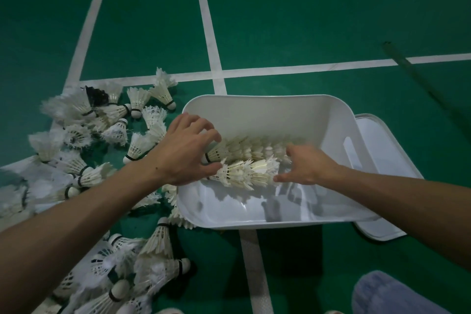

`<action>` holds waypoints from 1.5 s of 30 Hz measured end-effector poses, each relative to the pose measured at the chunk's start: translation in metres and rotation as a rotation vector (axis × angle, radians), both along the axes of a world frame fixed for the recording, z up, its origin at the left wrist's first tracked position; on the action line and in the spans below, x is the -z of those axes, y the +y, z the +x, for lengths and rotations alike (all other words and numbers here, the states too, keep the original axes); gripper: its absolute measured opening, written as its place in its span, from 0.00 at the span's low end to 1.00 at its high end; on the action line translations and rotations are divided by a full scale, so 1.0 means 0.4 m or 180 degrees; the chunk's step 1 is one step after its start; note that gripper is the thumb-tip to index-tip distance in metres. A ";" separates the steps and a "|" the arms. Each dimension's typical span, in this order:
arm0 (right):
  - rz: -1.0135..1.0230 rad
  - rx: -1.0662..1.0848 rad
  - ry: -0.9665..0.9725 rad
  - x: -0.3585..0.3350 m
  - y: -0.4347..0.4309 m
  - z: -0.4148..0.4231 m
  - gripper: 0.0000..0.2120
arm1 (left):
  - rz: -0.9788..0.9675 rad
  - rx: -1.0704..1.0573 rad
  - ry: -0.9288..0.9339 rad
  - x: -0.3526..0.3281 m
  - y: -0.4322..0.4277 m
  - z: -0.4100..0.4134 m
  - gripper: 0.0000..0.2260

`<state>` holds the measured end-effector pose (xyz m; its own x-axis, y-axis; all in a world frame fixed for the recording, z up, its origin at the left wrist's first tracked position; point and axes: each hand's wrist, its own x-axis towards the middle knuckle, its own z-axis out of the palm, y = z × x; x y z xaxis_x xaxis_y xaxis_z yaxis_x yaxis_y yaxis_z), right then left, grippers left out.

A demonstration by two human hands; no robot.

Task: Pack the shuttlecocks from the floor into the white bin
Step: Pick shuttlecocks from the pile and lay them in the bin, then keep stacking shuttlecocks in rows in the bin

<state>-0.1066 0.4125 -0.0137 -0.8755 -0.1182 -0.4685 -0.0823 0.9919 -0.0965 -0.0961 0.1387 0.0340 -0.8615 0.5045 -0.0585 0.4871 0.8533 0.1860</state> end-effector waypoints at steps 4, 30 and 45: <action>0.0221 -0.0370 0.0470 -0.108 -0.045 0.002 0.24 | 0.0074 -0.0097 -0.0009 -0.036 -0.024 0.013 0.30; -0.0565 -0.1916 -0.0218 -0.056 -0.620 0.294 0.42 | -0.0242 -0.1119 -0.1676 0.214 -0.355 0.426 0.51; -0.0812 -0.1441 -0.0249 0.060 -0.629 0.308 0.22 | -0.0004 -0.1271 -0.1227 0.241 -0.358 0.356 0.25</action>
